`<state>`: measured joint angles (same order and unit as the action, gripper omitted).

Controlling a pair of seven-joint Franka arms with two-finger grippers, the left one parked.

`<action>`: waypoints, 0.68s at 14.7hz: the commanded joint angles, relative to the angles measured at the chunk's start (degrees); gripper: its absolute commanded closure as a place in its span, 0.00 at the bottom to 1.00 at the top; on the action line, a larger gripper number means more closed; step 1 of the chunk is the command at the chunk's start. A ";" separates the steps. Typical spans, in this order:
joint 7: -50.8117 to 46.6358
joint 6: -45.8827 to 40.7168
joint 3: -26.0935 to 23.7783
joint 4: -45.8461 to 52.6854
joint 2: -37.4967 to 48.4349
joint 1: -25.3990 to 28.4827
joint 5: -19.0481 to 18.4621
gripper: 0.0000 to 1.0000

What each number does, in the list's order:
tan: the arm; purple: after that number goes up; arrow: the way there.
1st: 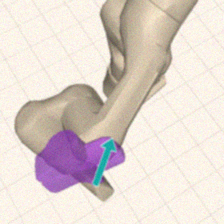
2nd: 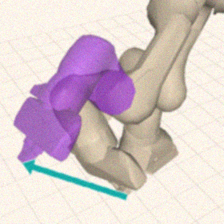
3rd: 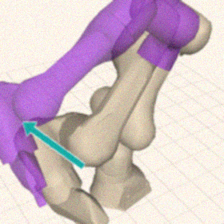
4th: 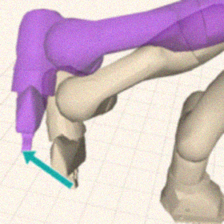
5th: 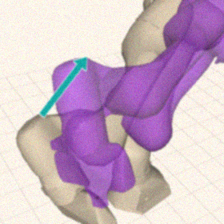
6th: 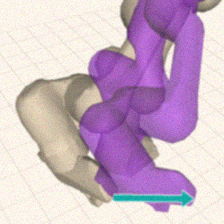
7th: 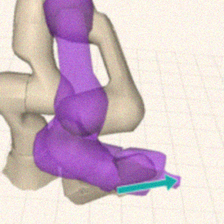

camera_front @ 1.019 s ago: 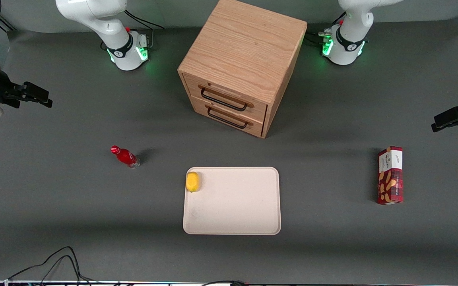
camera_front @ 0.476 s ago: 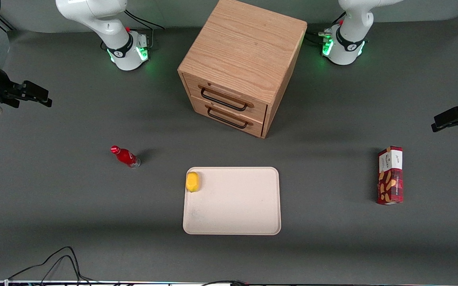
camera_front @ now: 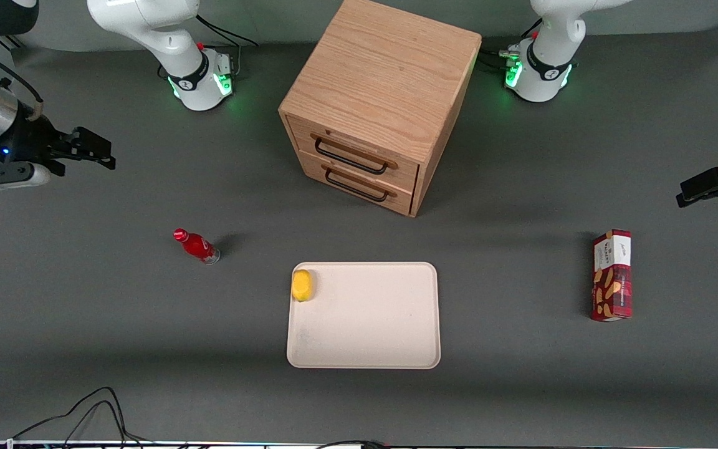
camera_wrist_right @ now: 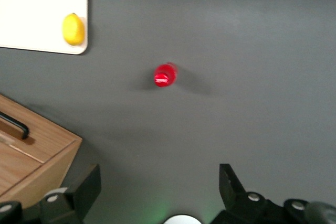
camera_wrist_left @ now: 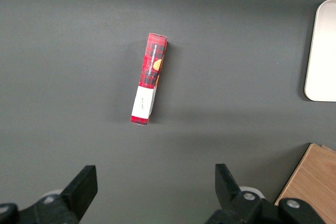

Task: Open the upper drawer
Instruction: 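Move the right gripper toward the upper drawer's black handle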

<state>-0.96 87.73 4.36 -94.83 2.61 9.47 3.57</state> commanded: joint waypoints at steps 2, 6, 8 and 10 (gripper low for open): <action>0.87 3.40 -4.52 2.37 -2.17 0.63 2.40 0.00; 3.15 5.69 -8.75 2.90 -4.28 0.81 3.19 0.00; 7.53 7.45 -10.85 4.73 -5.94 0.81 3.19 0.00; 9.22 7.02 -12.79 9.47 -10.41 0.90 3.28 0.00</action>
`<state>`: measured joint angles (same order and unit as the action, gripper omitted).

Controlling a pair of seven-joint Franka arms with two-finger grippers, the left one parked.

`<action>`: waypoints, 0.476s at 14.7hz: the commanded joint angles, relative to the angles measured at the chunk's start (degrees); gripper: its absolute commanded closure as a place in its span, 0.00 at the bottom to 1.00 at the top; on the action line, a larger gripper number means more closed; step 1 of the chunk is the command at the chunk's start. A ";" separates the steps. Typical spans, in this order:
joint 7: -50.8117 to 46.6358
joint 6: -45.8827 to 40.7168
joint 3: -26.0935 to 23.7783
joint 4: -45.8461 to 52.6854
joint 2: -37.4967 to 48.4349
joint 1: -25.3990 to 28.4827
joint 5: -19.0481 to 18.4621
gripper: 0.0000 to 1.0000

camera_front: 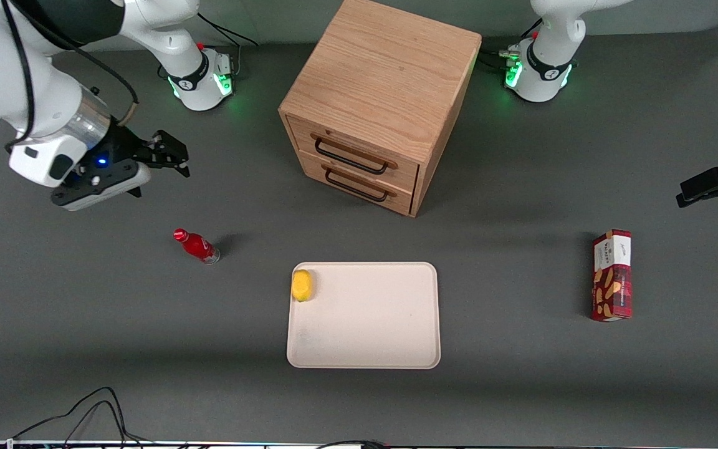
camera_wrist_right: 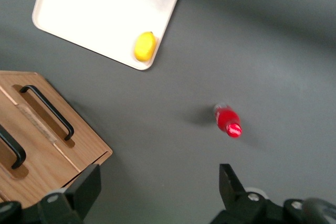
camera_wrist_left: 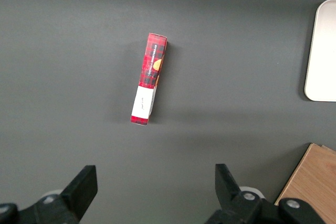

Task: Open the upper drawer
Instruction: 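Move the right gripper toward the upper drawer's black handle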

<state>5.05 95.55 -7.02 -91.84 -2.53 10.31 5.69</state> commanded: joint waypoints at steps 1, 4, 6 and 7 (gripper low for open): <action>3.13 -0.89 -3.76 8.58 -7.72 -0.03 0.82 0.00; 3.22 -0.89 -5.63 10.54 -10.03 0.06 0.81 0.00; 3.48 -0.28 -5.81 12.28 -12.13 1.90 1.08 0.00; 3.48 -0.28 -5.90 14.04 -13.97 2.34 1.25 0.00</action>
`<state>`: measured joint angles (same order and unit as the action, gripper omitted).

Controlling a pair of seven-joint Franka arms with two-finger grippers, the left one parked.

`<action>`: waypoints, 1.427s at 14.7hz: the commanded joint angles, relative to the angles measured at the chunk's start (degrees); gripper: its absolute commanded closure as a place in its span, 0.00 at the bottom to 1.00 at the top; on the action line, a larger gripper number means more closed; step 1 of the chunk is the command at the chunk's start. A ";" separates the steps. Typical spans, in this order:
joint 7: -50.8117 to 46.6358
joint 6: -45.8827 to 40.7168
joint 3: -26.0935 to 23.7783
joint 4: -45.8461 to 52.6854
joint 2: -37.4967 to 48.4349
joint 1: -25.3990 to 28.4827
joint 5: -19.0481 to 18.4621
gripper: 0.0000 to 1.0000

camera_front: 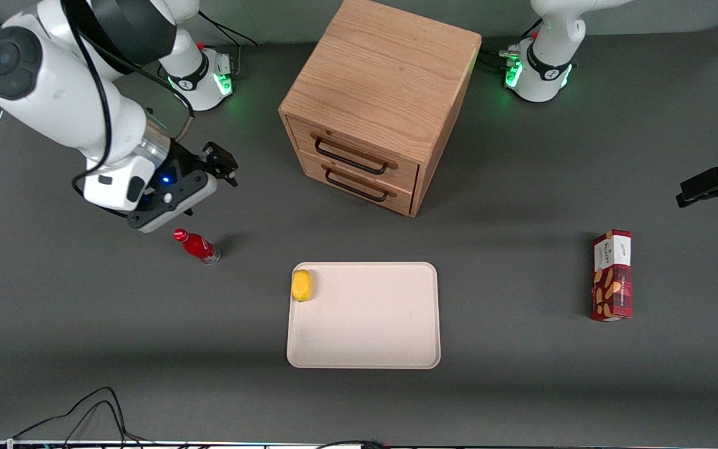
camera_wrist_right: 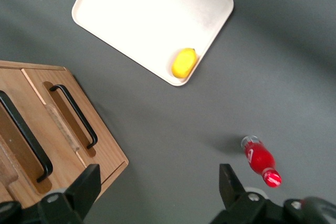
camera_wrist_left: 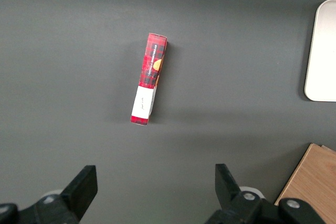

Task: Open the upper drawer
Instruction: 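Move the right gripper toward the upper drawer's black handle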

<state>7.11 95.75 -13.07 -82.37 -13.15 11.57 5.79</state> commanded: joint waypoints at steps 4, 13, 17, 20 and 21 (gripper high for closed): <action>9.74 0.91 -0.80 9.68 -9.08 5.21 2.63 0.00; 10.38 4.18 -2.83 4.78 -11.46 9.52 6.42 0.00; 12.75 6.46 -4.59 0.12 -10.93 9.61 6.42 0.00; 12.58 8.39 -6.61 -4.54 -9.70 9.52 6.42 0.00; 12.58 8.66 -6.87 -5.34 -9.52 9.52 6.42 0.00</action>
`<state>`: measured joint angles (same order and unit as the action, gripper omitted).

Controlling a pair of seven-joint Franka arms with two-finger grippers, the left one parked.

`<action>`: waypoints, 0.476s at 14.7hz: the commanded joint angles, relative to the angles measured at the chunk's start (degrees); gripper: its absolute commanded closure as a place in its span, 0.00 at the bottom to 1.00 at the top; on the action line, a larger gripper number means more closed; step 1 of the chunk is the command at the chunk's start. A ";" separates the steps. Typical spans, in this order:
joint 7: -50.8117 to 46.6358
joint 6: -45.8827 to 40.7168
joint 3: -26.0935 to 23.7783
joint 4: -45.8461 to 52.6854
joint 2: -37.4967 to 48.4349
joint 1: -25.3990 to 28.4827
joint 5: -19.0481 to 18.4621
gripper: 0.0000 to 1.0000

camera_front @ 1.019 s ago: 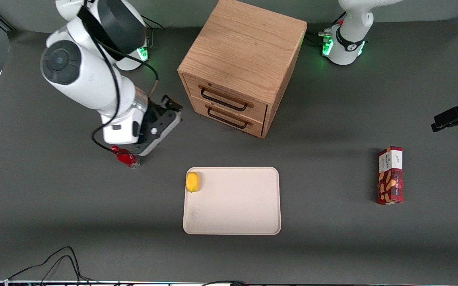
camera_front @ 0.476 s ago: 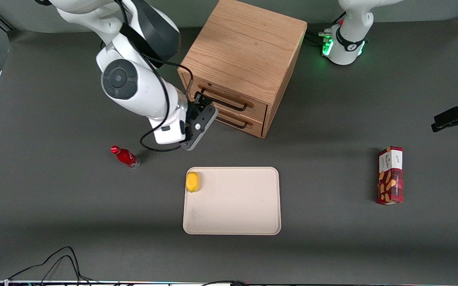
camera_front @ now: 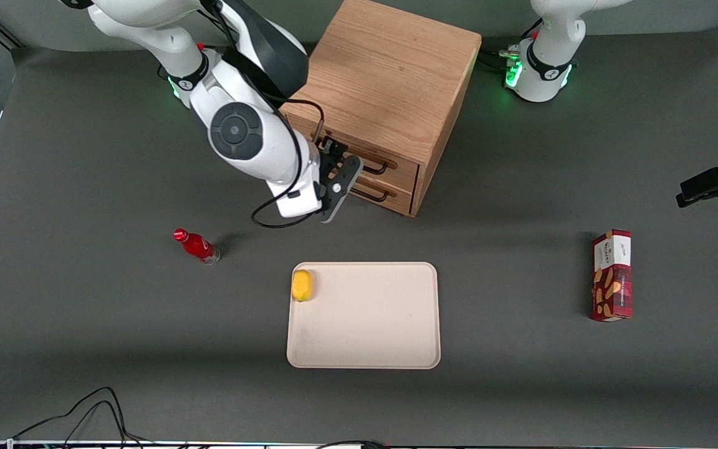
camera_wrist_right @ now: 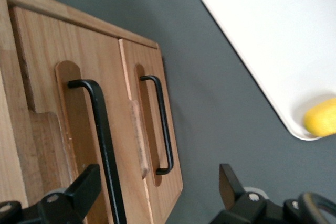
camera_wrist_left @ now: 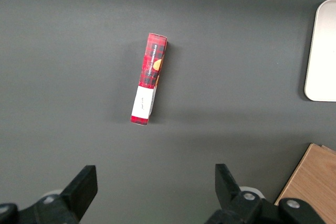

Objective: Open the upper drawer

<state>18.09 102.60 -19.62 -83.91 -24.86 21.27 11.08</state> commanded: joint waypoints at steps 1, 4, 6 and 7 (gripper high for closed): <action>1.43 2.16 -1.38 -4.59 2.44 -0.18 1.14 0.00; 1.25 3.74 -2.18 -6.87 3.06 -0.18 1.14 0.00; 1.25 4.01 -2.27 -7.06 3.06 -0.18 1.14 0.00; 1.25 4.10 -2.27 -7.14 2.97 -0.18 1.14 0.00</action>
<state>18.09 105.43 -21.99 -88.65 -23.90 21.30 11.08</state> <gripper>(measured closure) 0.000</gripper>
